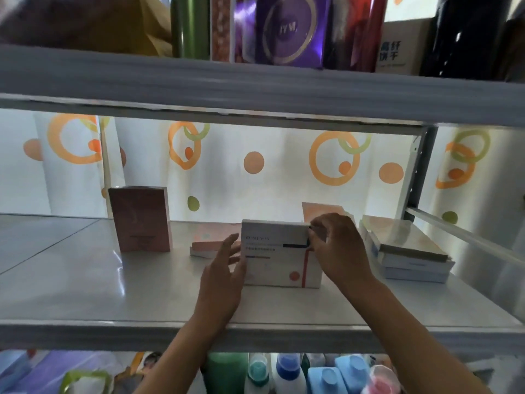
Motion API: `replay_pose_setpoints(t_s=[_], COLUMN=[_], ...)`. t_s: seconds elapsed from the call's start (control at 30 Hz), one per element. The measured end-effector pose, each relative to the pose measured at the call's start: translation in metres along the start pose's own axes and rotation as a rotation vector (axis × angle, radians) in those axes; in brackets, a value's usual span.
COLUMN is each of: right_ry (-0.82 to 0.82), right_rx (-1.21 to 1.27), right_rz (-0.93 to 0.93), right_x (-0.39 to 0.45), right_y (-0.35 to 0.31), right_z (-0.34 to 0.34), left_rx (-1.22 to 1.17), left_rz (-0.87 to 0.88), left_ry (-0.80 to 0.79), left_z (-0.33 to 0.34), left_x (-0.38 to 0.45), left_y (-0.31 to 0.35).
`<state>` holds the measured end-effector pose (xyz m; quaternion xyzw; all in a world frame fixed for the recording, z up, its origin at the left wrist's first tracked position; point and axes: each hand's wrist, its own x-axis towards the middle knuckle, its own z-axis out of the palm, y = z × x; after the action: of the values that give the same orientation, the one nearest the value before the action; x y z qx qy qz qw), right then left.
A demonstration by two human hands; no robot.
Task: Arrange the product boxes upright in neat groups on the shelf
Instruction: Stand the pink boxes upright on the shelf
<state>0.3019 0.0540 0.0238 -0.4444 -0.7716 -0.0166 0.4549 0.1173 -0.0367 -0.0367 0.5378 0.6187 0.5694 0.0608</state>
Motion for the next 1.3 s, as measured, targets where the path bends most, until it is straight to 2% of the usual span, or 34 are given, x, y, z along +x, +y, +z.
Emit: replay_pose_setpoints(t_s=[0.2, 0.3, 0.4, 0.5, 0.57, 0.77, 1.03, 1.3], right_ry=[0.071, 0.096, 0.121, 0.126, 0.128, 0.290, 0.319, 0.149], right_rx=[-0.058, -0.049, -0.026, -0.022, -0.027, 0.004, -0.028, -0.040], right_rz=[-0.040, -0.032, -0.042, -0.049, -0.036, -0.047, -0.050, -0.101], right_x=[-0.001, -0.003, -0.005, -0.005, -0.004, -0.015, -0.010, -0.005], right_y=[0.002, 0.003, 0.006, 0.010, 0.010, 0.003, 0.009, 0.019], right_z=[0.008, 0.012, 0.012, 0.015, 0.019, 0.037, 0.054, 0.039], left_rx=[-0.019, 0.090, 0.187, 0.382, 0.440, 0.481, 0.480, 0.479], left_rz=[-0.008, 0.018, 0.206, 0.420, 0.490, 0.457, 0.459, 0.405], left_ry=[-0.016, 0.064, 0.177, 0.108, 0.077, 0.201, 0.281, 0.177], left_z=[0.003, 0.003, 0.007, 0.021, 0.030, 0.052, 0.063, 0.055], left_x=[0.005, 0.013, 0.029, 0.042, 0.045, 0.038, 0.046, 0.050], left_y=[-0.004, 0.004, 0.020, 0.029, 0.027, 0.021, 0.016, 0.027])
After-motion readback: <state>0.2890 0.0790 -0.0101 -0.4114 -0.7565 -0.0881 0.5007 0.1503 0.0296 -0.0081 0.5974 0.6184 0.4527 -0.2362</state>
